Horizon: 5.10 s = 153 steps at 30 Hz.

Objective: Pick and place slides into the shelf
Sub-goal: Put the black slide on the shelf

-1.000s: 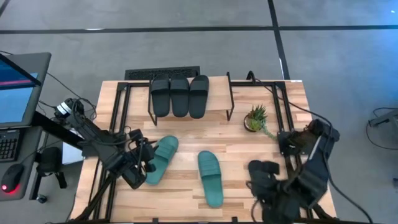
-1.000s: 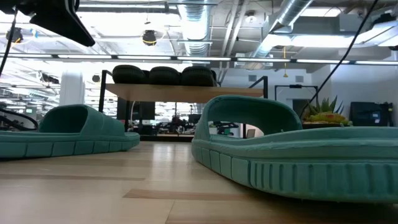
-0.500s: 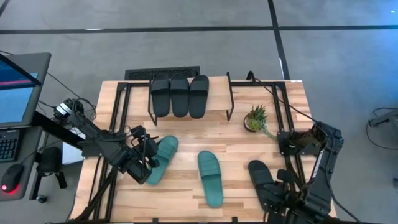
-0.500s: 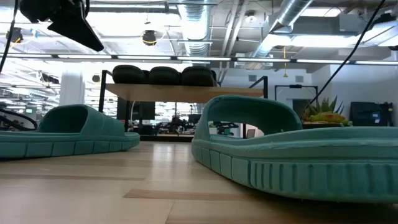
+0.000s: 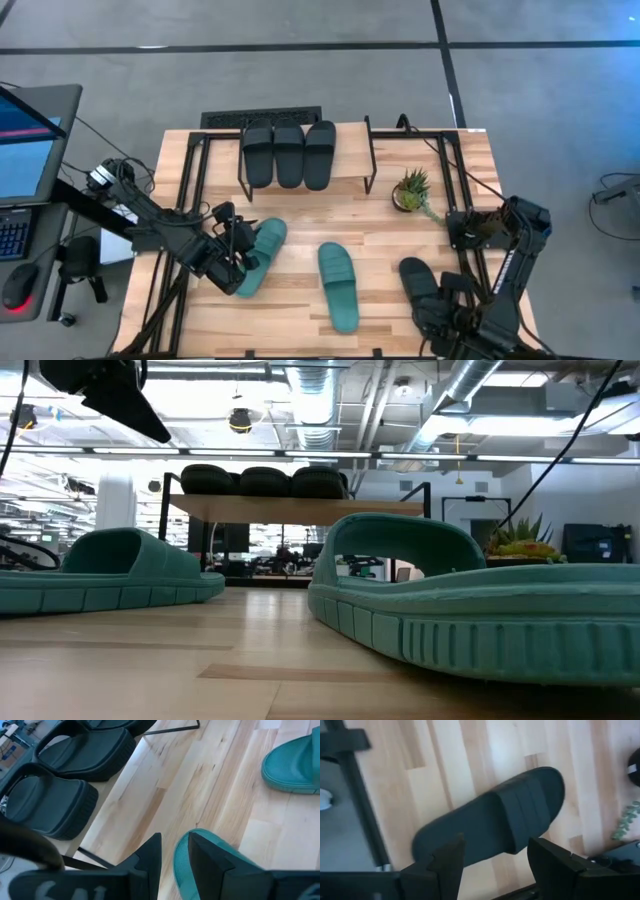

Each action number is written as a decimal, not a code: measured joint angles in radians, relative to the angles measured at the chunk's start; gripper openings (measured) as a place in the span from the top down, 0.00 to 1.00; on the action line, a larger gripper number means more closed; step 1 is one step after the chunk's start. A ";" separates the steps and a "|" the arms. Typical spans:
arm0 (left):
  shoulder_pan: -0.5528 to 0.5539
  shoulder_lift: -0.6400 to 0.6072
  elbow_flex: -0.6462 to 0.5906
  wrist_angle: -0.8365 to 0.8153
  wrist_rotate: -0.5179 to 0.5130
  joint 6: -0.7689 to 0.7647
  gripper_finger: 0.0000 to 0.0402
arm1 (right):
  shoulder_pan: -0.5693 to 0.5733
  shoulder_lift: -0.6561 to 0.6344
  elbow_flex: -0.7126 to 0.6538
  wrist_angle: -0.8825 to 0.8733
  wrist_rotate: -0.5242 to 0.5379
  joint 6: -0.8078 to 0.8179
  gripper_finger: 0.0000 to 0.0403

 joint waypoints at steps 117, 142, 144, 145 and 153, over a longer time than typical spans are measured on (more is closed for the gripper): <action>0.004 0.000 0.000 0.045 0.089 -0.051 0.78 | -0.045 0.071 -0.393 0.178 0.082 0.017 0.97; 0.004 0.000 0.000 0.044 0.070 -0.045 0.78 | -0.084 0.071 -0.269 -0.028 0.109 0.017 0.96; 0.004 0.000 0.000 0.044 0.069 -0.045 0.78 | -0.094 0.071 -0.246 -0.066 0.125 0.016 0.96; 0.004 0.000 0.000 0.044 0.069 -0.044 0.78 | -0.098 0.071 -0.233 -0.082 0.140 0.016 0.96; 0.004 0.000 0.000 0.044 0.069 -0.043 0.78 | -0.169 0.061 -0.135 -0.091 0.226 -0.111 0.97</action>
